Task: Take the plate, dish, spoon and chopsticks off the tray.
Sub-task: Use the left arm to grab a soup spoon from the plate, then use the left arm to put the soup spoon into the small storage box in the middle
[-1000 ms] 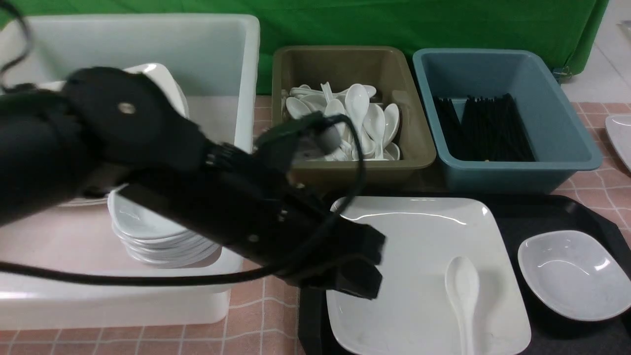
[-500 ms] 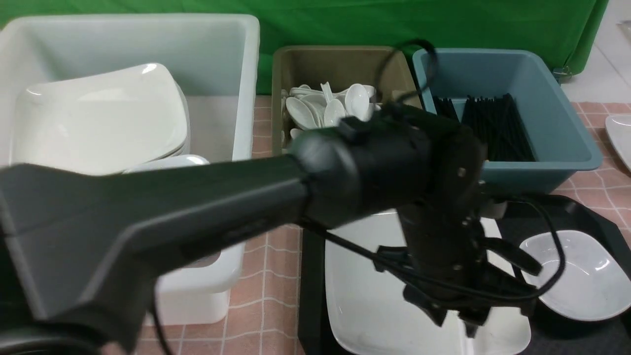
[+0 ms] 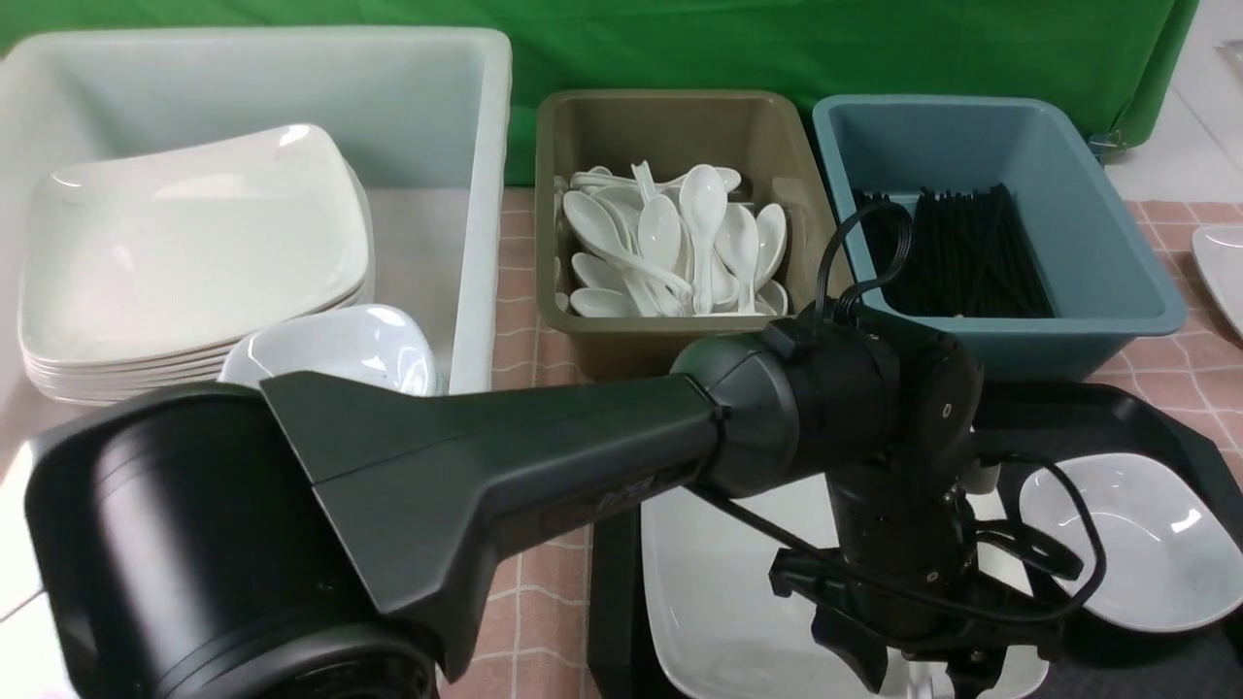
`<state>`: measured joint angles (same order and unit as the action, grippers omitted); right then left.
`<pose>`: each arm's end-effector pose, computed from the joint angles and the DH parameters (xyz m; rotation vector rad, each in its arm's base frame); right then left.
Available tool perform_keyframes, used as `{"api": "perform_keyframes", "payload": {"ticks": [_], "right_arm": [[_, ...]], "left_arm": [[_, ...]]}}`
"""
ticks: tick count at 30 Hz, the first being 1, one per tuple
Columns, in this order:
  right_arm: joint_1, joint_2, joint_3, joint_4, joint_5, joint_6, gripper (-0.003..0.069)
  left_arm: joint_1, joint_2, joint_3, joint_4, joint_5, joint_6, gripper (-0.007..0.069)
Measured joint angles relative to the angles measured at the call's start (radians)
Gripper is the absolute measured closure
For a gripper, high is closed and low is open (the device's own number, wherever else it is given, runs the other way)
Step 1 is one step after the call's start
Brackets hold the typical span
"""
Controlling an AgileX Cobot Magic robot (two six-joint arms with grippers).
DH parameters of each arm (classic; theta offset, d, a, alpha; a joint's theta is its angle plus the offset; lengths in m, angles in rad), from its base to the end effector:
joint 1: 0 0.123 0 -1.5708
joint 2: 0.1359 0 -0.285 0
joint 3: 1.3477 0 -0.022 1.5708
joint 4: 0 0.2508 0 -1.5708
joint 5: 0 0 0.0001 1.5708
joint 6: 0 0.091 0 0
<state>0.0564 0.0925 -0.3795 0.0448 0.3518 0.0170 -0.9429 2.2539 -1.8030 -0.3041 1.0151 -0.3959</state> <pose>0.0386 0.0036 0.3016 -0.0102 1.5490 0.1034 0.2567 -0.3931 0.1630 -0.6277 -3.0141 0.5159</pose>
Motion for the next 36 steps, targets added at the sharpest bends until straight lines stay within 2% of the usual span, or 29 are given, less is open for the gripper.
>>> {"api": "perform_keyframes", "payload": {"ticks": [6,10,13,14,17,19,22,32,36], "right_arm": [[0.0,0.0,0.0,0.0,0.0,0.005,0.0566],[0.0,0.0,0.0,0.0,0.0,0.006,0.056],[0.0,0.0,0.0,0.0,0.0,0.006,0.0557],[0.0,0.0,0.0,0.0,0.0,0.006,0.0557],[0.0,0.0,0.0,0.0,0.0,0.006,0.0554],[0.0,0.0,0.0,0.0,0.0,0.006,0.0553],[0.0,0.0,0.0,0.0,0.0,0.006,0.0549],[0.0,0.0,0.0,0.0,0.0,0.006,0.0544],[0.0,0.0,0.0,0.0,0.0,0.006,0.0536]], "left_arm": [[-0.003,0.006,-0.005,-0.013,-0.043,0.003,0.0226],[-0.008,0.012,-0.005,-0.021,-0.08,0.007,0.0279],[-0.008,0.014,-0.005,-0.013,-0.097,0.009,0.0384],[-0.008,0.014,-0.005,-0.012,-0.098,0.011,0.0392],[-0.008,0.015,-0.005,-0.005,-0.101,0.047,0.0533],[-0.008,0.016,-0.005,-0.001,-0.09,0.079,0.0575],[-0.008,-0.008,-0.005,0.01,-0.063,0.131,0.059],[0.015,-0.224,-0.005,0.098,0.0,0.159,0.0594],[0.099,-0.325,-0.005,0.083,0.024,0.191,0.0594]]}}
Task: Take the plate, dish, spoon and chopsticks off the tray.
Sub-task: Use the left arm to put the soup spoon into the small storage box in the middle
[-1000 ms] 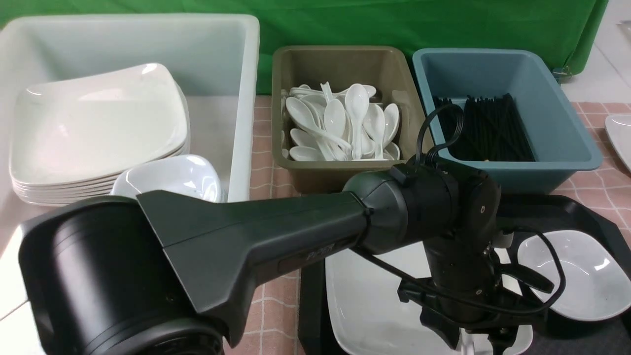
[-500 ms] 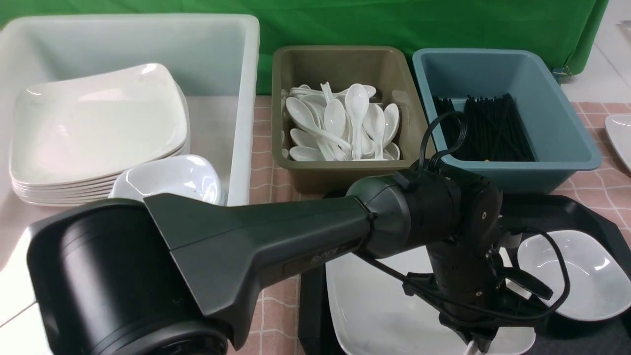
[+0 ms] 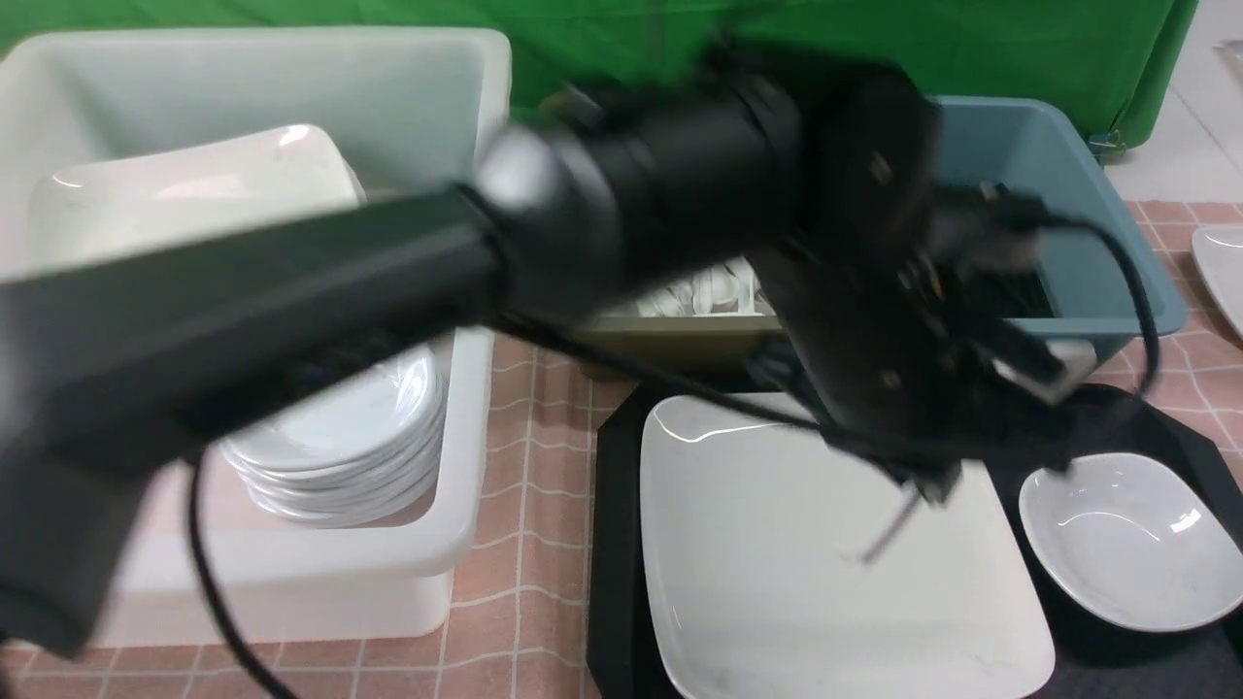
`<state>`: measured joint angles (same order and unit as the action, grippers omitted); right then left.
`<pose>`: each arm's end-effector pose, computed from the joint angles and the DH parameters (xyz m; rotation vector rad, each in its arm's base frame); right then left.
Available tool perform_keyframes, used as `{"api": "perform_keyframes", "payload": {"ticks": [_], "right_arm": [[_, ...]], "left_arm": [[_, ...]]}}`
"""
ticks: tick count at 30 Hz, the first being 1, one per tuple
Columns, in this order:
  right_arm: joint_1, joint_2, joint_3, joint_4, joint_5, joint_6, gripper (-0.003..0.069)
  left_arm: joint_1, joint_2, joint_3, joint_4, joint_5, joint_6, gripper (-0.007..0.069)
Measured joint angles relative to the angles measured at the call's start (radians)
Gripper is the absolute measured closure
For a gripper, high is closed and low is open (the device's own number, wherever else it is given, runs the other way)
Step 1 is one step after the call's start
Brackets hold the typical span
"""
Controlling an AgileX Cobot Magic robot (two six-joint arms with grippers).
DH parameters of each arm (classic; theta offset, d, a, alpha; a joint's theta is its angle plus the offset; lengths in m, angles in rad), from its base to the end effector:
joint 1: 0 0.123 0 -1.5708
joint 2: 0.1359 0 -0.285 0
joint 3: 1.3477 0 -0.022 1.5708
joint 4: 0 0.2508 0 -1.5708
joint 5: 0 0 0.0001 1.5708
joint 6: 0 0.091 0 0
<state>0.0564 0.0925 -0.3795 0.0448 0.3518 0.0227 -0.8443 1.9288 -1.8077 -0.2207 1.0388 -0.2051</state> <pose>0.0386 0.0036 0.3016 -0.0058 1.5491 0.1079 0.2728 -0.3328 0.3093 0.7817 2.6417 -0.6124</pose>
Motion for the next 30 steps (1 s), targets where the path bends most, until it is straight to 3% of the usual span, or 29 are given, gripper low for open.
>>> {"api": "perform_keyframes", "payload": {"ticks": [11,16,22,27,30], "right_arm": [[0.0,0.0,0.0,0.003,0.0,0.014,0.0528],[0.0,0.0,0.0,0.004,0.0,0.049,0.0522],[0.0,0.0,0.0,0.004,0.0,0.052,0.0512],[0.0,0.0,0.0,0.004,0.006,0.052,0.0508],[0.0,0.0,0.0,0.004,0.031,0.052,0.0499]], "left_arm": [[0.308,-0.049,0.0,-0.049,-0.036,0.073,0.0594],[0.475,-0.012,-0.05,-0.137,-0.112,0.087,0.0594],[0.514,0.145,-0.24,-0.205,-0.119,0.157,0.0594],[0.512,0.249,-0.345,-0.219,-0.15,0.147,0.0583],[0.512,0.328,-0.398,-0.218,-0.209,0.119,0.0519]]}}
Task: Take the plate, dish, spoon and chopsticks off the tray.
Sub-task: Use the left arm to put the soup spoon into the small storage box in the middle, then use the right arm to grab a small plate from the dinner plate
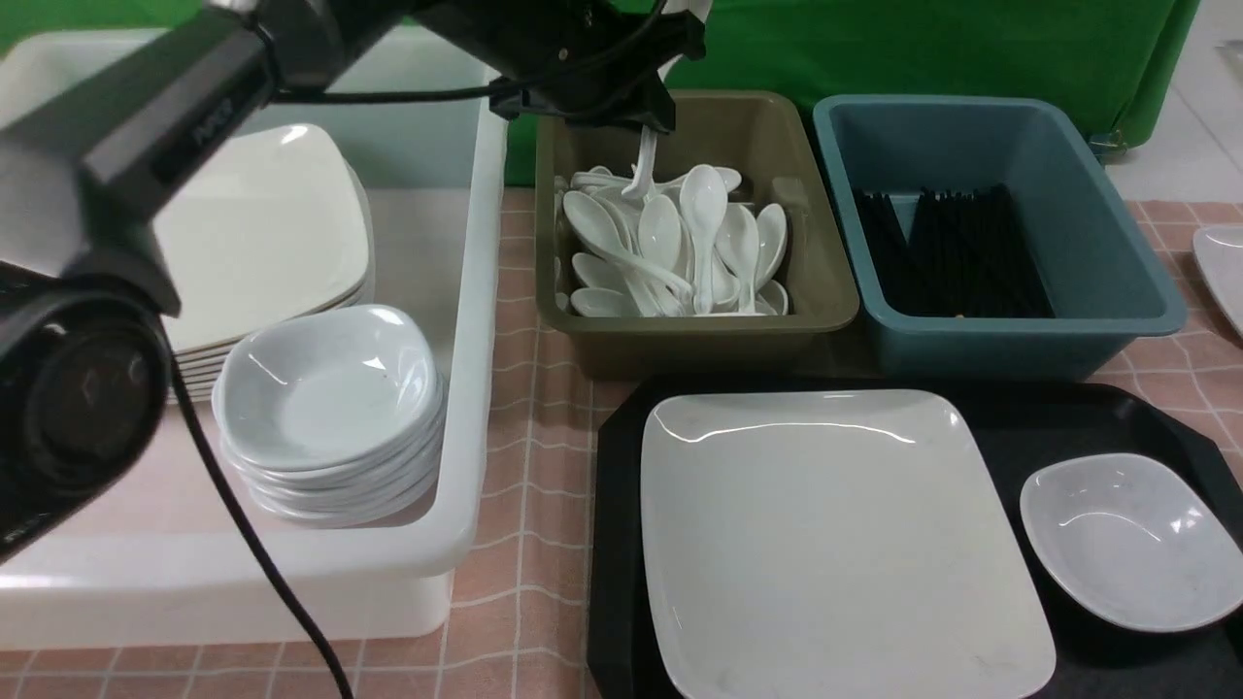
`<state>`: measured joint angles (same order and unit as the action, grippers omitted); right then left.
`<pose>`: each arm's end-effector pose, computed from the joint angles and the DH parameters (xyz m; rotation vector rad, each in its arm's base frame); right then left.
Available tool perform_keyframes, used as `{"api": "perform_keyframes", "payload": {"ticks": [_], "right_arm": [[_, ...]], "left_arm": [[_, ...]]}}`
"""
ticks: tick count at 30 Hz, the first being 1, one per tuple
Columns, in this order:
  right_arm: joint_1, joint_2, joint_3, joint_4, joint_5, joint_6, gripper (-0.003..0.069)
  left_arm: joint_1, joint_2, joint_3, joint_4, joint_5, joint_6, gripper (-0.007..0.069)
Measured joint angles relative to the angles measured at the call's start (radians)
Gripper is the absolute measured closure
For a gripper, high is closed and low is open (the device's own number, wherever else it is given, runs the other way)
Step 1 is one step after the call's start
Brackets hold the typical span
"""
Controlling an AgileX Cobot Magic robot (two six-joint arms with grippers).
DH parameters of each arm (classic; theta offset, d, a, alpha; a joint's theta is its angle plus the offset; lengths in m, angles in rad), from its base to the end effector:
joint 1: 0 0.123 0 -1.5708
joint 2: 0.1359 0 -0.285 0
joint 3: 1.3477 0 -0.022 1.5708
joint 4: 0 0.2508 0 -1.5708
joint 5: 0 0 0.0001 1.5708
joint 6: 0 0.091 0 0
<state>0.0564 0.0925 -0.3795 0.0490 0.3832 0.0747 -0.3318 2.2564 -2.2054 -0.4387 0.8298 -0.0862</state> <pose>0.0386 0.0039 0.2988 0.0360 1.5810 0.1526 0.4843 -0.1970 0.2896 0.0949 2.3811 -0.7270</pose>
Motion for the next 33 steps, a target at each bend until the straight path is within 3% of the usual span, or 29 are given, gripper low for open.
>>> {"api": "perform_keyframes", "payload": {"ticks": [4,8,12,14,18,20,22,28,33], "right_arm": [[0.0,0.0,0.0,0.0,0.015,0.0,0.0495],[0.0,0.0,0.0,0.0,0.026,0.0,0.0486],[0.0,0.0,0.0,0.0,0.029,0.0,0.0475],[0.0,0.0,0.0,0.0,0.029,0.0,0.0472],[0.0,0.0,0.0,0.0,0.029,0.0,0.0463],[0.0,0.0,0.0,0.0,0.029,-0.001,0.0463],[0.0,0.0,0.0,0.0,0.029,-0.002,0.0463],[0.0,0.0,0.0,-0.001,0.057,-0.004,0.0473],[0.0,0.0,0.0,0.0,0.089,-0.006,0.0557]], "left_arm": [[0.0,0.04,-0.007,0.01,-0.054,-0.003,0.0425],[0.0,0.054,-0.008,0.008,-0.085,-0.03,0.0273],[0.001,0.037,-0.011,-0.023,-0.013,-0.044,0.0211],[0.001,0.023,-0.011,-0.024,0.025,-0.045,0.0224],[0.001,-0.071,-0.011,0.013,0.137,0.002,0.0411],[0.001,-0.142,-0.011,0.055,0.182,0.028,0.0543],[0.001,-0.202,-0.012,0.072,0.238,0.053,0.0602],[-0.022,-0.379,0.045,0.076,0.373,0.113,0.0622],[-0.078,-0.507,0.216,0.065,0.382,0.121,0.0622]]}}
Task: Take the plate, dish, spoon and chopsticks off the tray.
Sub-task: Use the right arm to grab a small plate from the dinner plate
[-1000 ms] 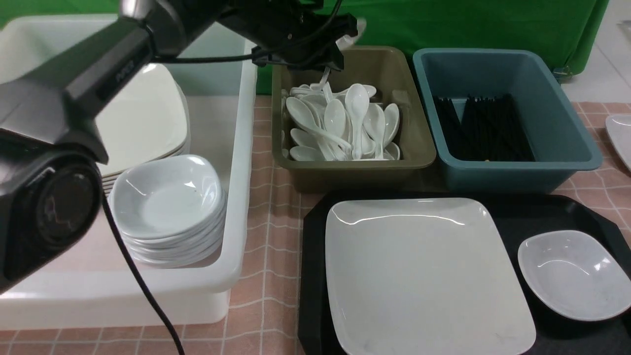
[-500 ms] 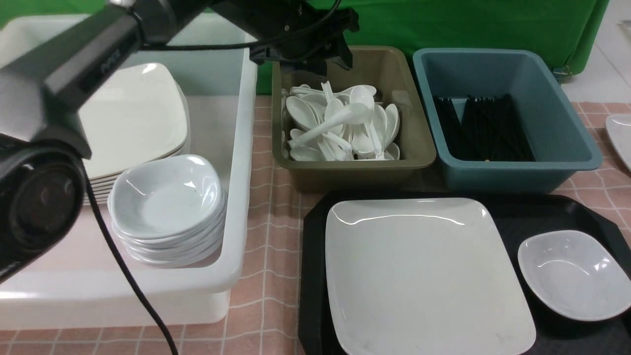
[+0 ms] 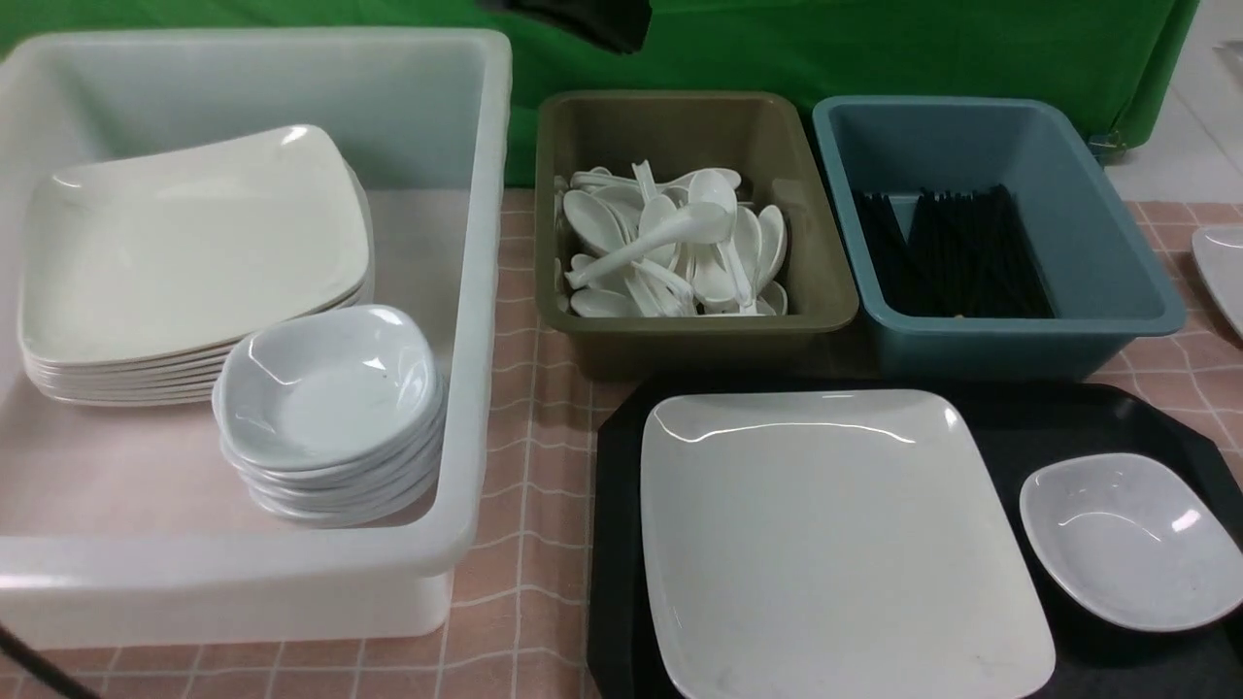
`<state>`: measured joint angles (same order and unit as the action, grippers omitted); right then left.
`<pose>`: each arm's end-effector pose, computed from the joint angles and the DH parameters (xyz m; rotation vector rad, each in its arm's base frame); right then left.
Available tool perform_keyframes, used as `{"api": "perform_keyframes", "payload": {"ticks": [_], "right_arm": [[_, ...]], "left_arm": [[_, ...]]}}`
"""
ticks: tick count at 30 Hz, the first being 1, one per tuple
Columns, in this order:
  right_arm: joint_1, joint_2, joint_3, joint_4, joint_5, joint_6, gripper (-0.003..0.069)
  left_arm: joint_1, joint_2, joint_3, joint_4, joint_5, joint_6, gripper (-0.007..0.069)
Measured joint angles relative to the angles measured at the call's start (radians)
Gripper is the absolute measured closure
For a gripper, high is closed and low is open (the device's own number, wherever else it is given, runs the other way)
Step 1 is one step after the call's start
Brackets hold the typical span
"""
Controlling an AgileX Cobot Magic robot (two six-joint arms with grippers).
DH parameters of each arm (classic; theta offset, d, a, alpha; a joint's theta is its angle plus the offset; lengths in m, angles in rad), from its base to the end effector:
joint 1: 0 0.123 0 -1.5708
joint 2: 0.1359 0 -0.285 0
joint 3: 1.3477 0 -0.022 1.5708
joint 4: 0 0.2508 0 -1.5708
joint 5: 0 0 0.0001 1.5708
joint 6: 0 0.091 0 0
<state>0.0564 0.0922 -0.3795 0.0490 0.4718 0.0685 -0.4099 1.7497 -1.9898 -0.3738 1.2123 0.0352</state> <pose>0.0381 0.0042 0.2908 0.0297 1.6694 0.1461 0.3309 -0.1777 0.4305 0.5374 2.4096 -0.6511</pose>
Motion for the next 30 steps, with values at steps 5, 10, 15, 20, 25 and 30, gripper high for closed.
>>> {"api": "perform_keyframes", "payload": {"ticks": [5,10,15,20,25,30], "right_arm": [[0.0,0.0,0.0,0.0,0.001,0.001,0.0629],[0.0,0.0,0.0,0.0,0.002,0.004,0.0629],[0.0,0.0,0.0,0.0,0.009,0.004,0.0627],[0.0,0.0,0.0,0.0,0.009,0.003,0.0625],[0.0,0.0,0.0,0.0,0.008,0.004,0.0617],[0.0,0.0,0.0,0.0,0.008,0.002,0.061]], "left_arm": [[-0.084,-0.138,0.244,0.0,-0.04,0.037,0.0622],[-0.116,-0.254,0.43,-0.015,-0.152,0.043,0.0622],[-0.122,-0.405,0.73,-0.104,-0.244,0.038,0.0622],[-0.123,-0.463,1.012,-0.266,-0.325,0.04,0.0622],[-0.124,-0.465,1.186,-0.347,-0.363,0.055,0.0622],[-0.124,-0.465,1.17,-0.364,-0.369,0.055,0.062]]}}
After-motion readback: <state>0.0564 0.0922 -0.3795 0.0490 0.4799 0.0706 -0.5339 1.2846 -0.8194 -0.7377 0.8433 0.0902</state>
